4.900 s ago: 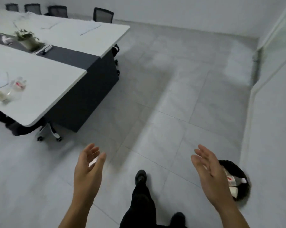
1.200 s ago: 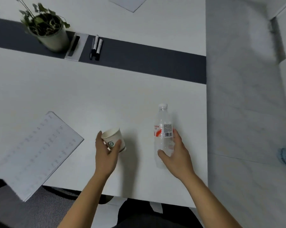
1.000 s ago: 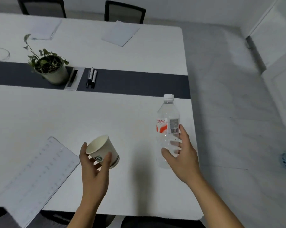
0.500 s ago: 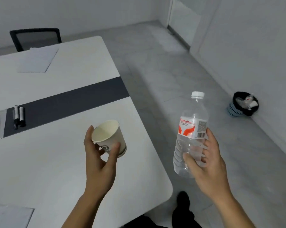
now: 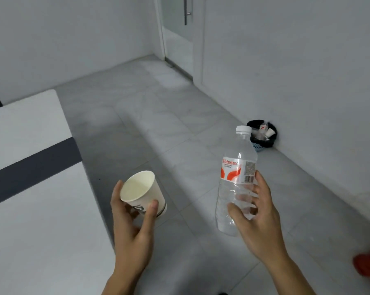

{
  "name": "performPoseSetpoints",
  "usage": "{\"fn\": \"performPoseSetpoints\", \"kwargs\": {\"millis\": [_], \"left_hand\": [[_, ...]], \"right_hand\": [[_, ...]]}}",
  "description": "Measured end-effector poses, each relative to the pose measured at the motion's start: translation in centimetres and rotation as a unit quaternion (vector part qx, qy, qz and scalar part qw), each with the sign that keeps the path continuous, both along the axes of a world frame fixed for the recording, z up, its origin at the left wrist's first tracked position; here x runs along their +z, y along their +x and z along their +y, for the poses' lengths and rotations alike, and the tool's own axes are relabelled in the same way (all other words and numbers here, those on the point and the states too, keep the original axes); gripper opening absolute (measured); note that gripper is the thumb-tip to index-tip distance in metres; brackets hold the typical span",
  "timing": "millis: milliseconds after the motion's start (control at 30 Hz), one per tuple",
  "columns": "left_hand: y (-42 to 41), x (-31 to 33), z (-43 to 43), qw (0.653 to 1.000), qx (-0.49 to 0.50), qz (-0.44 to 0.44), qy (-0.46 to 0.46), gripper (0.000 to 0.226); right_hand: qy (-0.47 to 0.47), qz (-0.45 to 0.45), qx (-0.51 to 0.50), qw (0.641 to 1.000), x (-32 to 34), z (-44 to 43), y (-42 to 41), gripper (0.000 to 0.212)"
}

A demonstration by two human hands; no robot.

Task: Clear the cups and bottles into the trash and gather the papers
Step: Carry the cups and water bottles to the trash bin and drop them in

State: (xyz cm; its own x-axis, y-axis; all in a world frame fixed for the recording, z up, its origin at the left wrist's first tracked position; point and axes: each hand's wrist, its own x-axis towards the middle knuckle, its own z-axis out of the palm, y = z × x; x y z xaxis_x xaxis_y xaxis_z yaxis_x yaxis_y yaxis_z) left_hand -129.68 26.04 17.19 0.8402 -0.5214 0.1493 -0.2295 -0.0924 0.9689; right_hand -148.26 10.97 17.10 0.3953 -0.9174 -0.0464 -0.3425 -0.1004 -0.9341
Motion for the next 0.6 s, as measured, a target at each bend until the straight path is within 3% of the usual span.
{"fn": "performPoseSetpoints", "kwargs": {"millis": [333,500,600], "left_hand": [[-2.4,-2.2,-20.6,0.998,-0.067,0.005,0.021,0.07],[-0.7,-5.6,-35.4,0.991,-0.119,0.053,0.037,0.077],[0.4,-4.5,-45.3,0.985,-0.158,0.067,0.032,0.073]], "right_hand": [[0.05,0.0,-0.078,0.996,-3.4,-17.1,-4.6,0.089],[0.05,0.03,-0.131,0.99,-4.8,-29.7,-3.8,0.089],[0.042,0.042,-0.165,0.985,-3.4,-37.8,-3.5,0.088]]}}
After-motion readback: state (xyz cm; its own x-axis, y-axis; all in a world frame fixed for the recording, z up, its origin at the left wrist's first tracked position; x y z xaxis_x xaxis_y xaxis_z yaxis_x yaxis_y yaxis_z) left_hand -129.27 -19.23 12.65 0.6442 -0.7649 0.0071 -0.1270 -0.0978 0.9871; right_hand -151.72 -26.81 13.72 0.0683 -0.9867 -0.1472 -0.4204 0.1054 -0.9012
